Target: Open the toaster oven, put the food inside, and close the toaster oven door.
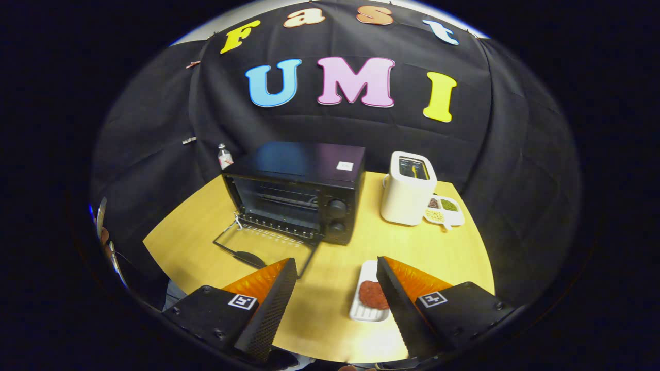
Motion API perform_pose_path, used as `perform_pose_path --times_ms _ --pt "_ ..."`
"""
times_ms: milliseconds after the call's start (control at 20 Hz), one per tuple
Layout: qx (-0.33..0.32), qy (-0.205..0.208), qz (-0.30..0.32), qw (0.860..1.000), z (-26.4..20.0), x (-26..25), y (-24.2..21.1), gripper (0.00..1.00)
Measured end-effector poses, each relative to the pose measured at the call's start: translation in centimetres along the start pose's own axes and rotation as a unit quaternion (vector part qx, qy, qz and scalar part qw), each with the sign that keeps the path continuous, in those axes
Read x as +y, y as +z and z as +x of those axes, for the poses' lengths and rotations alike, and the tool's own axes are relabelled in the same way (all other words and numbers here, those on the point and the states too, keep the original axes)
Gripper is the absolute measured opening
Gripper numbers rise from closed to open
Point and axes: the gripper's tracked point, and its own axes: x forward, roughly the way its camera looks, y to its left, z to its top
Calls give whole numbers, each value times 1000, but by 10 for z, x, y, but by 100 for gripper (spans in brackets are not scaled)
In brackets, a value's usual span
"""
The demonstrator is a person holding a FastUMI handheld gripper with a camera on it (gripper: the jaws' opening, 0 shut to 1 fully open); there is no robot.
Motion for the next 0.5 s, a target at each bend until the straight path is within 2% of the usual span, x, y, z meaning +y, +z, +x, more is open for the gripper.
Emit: perform_pose_path --times_ms 250,500 --pt "58 16 48 997 8 -59 -30 97" --pt "133 33 100 985 37 -99 -78 99"
